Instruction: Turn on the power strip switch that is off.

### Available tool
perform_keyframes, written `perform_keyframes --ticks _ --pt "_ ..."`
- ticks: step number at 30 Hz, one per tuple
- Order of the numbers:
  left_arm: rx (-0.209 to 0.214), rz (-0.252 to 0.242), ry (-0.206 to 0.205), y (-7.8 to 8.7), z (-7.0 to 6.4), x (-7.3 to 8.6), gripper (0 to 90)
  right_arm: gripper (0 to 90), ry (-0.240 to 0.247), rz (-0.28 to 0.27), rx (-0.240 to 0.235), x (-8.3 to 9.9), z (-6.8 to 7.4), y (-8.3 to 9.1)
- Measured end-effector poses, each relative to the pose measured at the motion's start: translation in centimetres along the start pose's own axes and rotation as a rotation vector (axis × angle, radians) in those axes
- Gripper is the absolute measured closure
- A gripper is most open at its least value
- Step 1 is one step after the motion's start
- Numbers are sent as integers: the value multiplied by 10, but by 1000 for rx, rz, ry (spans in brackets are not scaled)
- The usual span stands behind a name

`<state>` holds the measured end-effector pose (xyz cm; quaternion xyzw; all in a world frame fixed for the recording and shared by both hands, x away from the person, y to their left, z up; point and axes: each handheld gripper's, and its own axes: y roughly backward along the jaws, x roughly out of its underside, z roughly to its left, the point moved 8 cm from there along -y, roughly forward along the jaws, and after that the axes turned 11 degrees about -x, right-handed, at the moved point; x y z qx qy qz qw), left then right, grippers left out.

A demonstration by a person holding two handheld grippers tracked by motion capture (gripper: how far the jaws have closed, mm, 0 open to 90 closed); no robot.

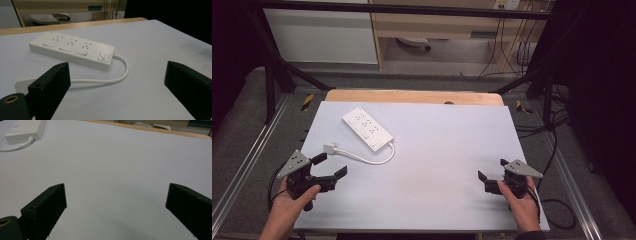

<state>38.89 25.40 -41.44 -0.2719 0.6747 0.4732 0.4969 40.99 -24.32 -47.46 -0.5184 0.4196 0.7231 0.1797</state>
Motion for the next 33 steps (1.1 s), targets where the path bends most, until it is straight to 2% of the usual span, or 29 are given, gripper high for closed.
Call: perform_keyframes --ticks 9,12,21,29,30,33 --pt "-5 -10 -18 -4 -1 -13 67 37 -11 -6 9 2 -5 4" --pt "8 -21 -29 -4 -6 -20 67 37 -2 -7 10 0 -3 3" --pt "4 -18 -30 -6 -6 -23 67 36 2 4 7 3 -3 2" --pt "4 -9 -42 -12 -5 -27 68 35 2 8 6 3 -2 2" --pt "-1 -7 -53 -14 -4 -28 68 34 1 9 5 3 -2 2" --pt "4 -6 -47 -17 -4 -30 68 34 1 9 5 3 -2 2"
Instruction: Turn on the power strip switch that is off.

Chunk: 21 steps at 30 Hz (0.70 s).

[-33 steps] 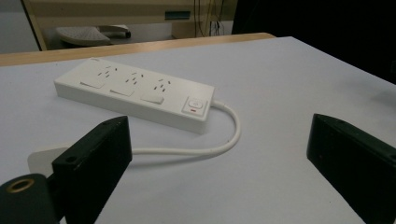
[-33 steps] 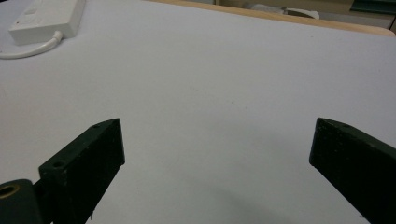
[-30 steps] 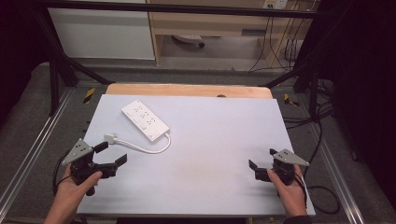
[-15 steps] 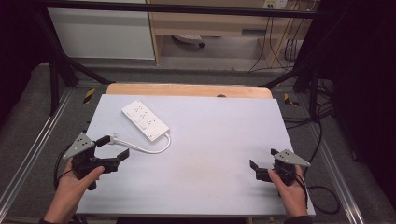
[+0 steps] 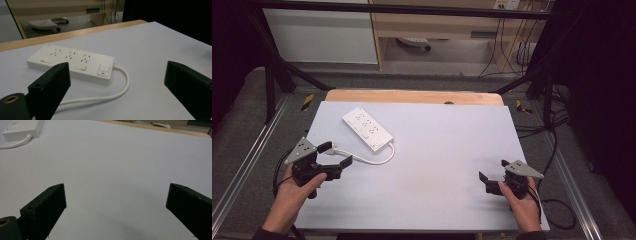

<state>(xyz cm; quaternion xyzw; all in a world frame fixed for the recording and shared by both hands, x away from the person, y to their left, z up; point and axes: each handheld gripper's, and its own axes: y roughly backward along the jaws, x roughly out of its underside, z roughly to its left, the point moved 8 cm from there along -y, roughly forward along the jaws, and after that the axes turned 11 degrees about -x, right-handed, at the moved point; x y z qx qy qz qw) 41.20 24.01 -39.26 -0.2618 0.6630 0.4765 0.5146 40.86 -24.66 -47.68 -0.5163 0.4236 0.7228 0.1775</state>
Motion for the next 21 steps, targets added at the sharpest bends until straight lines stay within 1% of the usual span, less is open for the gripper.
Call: perform_keyframes --ticks 4,10,11,16,21 --pt "-6 1 -1 -5 1 -3 69 31 -5 3 0 0 0 -1" --pt "-2 4 -1 -8 1 -7 69 26 -9 7 -5 0 1 -2" --pt "1 6 -7 -10 0 -8 68 25 -10 8 -9 0 2 -2" --pt "-1 9 -9 -13 1 -9 68 23 -11 7 -14 0 2 -2" --pt "2 9 4 -18 3 -12 68 23 -12 13 -19 1 3 -3"
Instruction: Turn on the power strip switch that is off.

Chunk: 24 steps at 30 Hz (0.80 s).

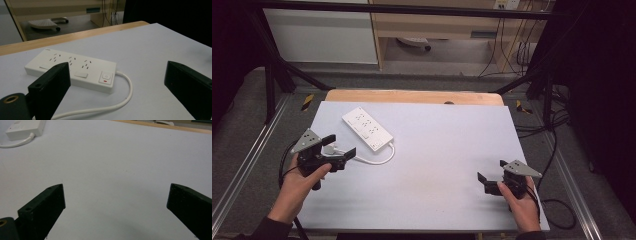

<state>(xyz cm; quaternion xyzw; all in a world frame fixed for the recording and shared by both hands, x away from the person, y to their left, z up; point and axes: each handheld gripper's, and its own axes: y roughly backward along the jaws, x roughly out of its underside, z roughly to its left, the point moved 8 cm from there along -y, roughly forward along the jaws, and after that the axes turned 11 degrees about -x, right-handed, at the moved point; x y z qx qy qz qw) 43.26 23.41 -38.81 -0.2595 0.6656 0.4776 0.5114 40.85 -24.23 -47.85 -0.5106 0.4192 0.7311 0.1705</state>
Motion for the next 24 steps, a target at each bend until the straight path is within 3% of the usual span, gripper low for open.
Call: perform_keyframes --ticks 16,24 --pt "-10 17 7 -15 5 -5 61 23 2 4 -3 0 0 -1" --pt "-37 -5 2 -25 7 -12 74 25 0 7 0 1 0 -1"
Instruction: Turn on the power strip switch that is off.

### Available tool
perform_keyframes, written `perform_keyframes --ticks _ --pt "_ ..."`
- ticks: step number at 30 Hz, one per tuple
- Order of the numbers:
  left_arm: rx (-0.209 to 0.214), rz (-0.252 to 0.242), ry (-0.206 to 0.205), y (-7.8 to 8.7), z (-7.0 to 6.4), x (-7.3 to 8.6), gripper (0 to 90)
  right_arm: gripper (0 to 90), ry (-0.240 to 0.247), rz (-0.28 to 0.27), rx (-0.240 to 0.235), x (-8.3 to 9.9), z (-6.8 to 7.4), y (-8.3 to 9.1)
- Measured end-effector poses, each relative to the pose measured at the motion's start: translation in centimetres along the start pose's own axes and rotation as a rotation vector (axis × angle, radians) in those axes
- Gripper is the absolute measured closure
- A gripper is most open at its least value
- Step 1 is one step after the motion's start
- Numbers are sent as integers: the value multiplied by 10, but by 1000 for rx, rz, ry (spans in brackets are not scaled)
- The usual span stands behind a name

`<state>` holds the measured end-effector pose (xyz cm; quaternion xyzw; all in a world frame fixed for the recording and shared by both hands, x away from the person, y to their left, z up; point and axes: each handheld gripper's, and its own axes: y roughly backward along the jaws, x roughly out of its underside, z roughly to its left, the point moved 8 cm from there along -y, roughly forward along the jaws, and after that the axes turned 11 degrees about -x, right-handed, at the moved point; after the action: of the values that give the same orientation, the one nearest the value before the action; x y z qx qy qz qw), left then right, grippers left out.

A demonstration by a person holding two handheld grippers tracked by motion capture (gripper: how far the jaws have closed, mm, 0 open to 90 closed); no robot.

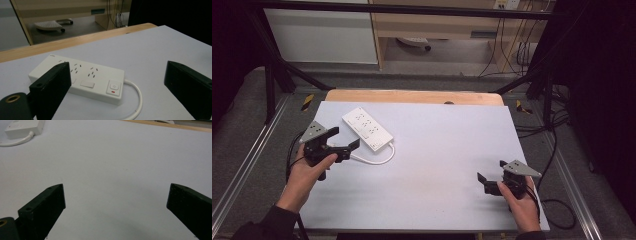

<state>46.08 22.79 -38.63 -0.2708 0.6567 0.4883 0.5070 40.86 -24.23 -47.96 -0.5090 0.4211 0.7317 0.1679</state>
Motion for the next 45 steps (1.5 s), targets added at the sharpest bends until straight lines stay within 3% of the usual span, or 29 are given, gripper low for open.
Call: perform_keyframes --ticks 18,23,24,45 --pt "-18 12 5 -19 5 -3 75 24 -2 -5 -2 -1 0 0" --pt "-31 16 4 -26 9 -2 79 24 1 -4 -2 -1 0 0" --pt "-53 17 -2 -29 11 -1 86 24 1 -4 -2 -1 0 0" --pt "-82 44 18 -53 22 3 97 24 -4 -5 -5 -1 0 0"
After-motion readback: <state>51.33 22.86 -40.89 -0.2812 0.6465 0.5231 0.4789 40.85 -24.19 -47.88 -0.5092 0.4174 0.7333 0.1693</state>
